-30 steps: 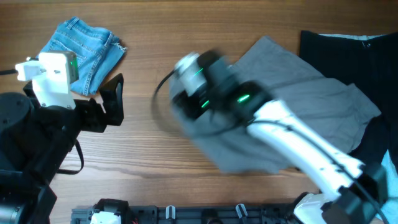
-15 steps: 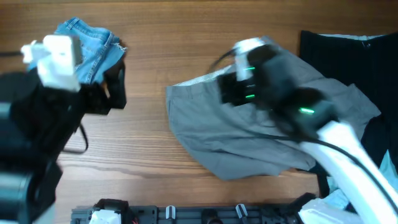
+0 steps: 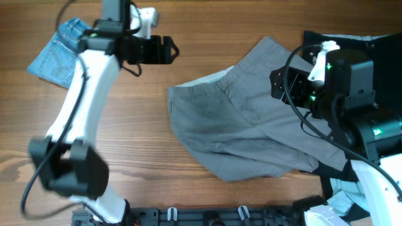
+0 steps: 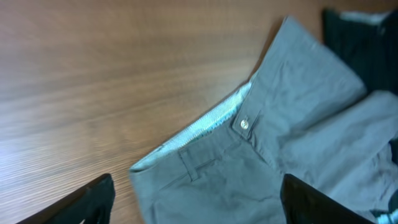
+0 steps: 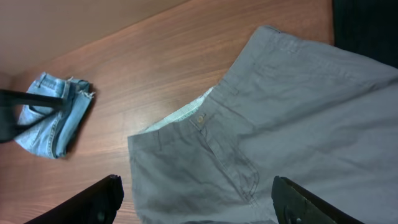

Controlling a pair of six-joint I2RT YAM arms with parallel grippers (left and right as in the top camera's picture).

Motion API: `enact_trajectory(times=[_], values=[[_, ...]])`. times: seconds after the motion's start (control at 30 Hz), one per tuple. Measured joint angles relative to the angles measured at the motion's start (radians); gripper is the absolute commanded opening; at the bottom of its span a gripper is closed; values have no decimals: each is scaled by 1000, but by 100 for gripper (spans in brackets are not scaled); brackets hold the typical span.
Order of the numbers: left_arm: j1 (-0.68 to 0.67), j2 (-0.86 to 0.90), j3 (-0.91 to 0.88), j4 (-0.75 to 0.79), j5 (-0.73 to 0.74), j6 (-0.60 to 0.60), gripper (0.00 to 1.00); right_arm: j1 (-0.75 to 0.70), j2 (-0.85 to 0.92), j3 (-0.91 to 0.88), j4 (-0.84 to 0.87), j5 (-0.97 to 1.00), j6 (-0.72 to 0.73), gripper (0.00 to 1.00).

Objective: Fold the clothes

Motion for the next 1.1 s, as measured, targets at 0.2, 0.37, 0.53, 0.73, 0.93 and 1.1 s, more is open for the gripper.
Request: enact_trajectory(times=[0.2, 0.37, 0.53, 0.73, 0.93, 1.1], values=[[-74, 222, 0, 47, 18, 77, 80, 0, 31, 0, -3, -7, 6, 81], [-143, 328, 0, 67, -27, 161, 82, 0, 68, 0, -27, -8, 6, 81], [-192, 348, 0, 71, -90, 223, 79, 0, 97, 0, -55, -8, 8, 81], [-216, 348, -6, 68, -132, 248, 73, 0, 102, 0, -66, -8, 10, 80], [-221, 344, -63, 126, -156, 253, 75, 0, 102, 0, -67, -8, 10, 80], [-227, 340, -69, 154, -190, 256, 77, 0, 102, 0, -68, -8, 9, 80]])
